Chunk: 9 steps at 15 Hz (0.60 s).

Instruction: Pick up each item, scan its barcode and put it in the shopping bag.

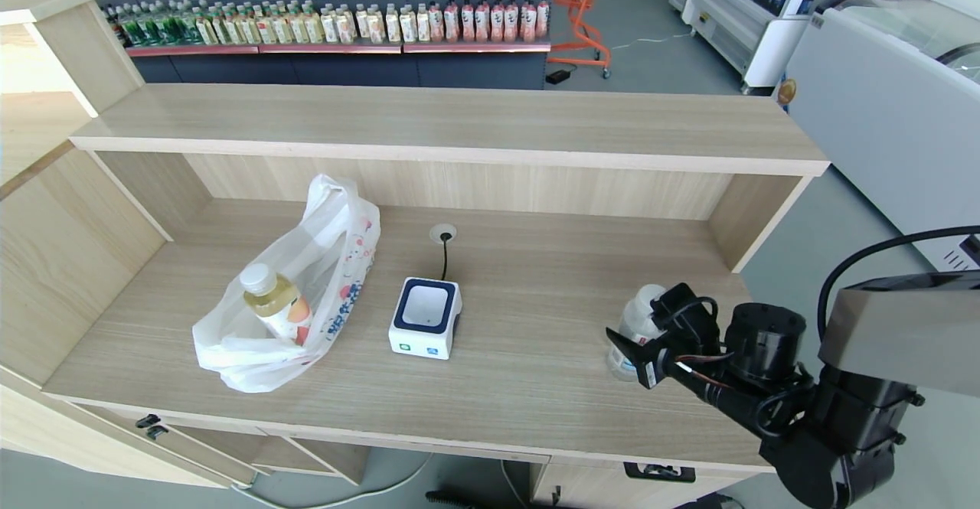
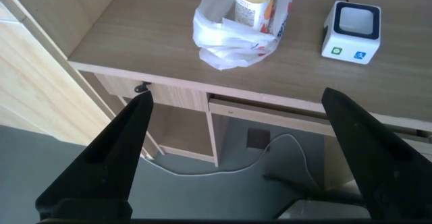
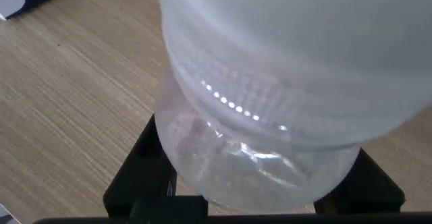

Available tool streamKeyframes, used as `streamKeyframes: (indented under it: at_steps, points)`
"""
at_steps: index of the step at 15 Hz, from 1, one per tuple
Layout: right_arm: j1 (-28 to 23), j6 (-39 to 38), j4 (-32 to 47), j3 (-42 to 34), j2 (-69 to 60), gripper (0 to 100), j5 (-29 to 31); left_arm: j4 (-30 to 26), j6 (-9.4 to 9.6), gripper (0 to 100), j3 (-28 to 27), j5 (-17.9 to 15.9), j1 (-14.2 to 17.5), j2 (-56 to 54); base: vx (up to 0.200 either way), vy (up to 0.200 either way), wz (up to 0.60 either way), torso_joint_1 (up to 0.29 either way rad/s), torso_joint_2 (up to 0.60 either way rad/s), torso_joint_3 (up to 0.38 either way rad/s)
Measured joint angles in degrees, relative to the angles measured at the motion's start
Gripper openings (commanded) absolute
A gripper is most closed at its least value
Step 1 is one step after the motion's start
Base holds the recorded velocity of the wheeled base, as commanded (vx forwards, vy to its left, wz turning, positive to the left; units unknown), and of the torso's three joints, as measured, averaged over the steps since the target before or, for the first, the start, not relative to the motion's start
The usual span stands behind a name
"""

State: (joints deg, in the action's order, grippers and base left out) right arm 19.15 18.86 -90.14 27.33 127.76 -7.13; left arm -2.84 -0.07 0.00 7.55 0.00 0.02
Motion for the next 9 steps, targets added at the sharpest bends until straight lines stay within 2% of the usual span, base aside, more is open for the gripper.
streamKeyframes:
  at_steps: [4, 9]
  points:
    - [-0.9, -0.1, -0.2, -3.2, 0.5, 0, -0.2, 0.0, 0.0, 100, 0.0, 0.0, 0.0, 0.0, 0.0, 0.0, 0.0, 0.0, 0.0, 0.0]
    - [-1.1, -1.4, 1.0, 0.6, 0.5, 0, -0.1, 0.0, 0.0, 100, 0.0, 0.0, 0.0, 0.0, 0.0, 0.0, 0.0, 0.0, 0.0, 0.0]
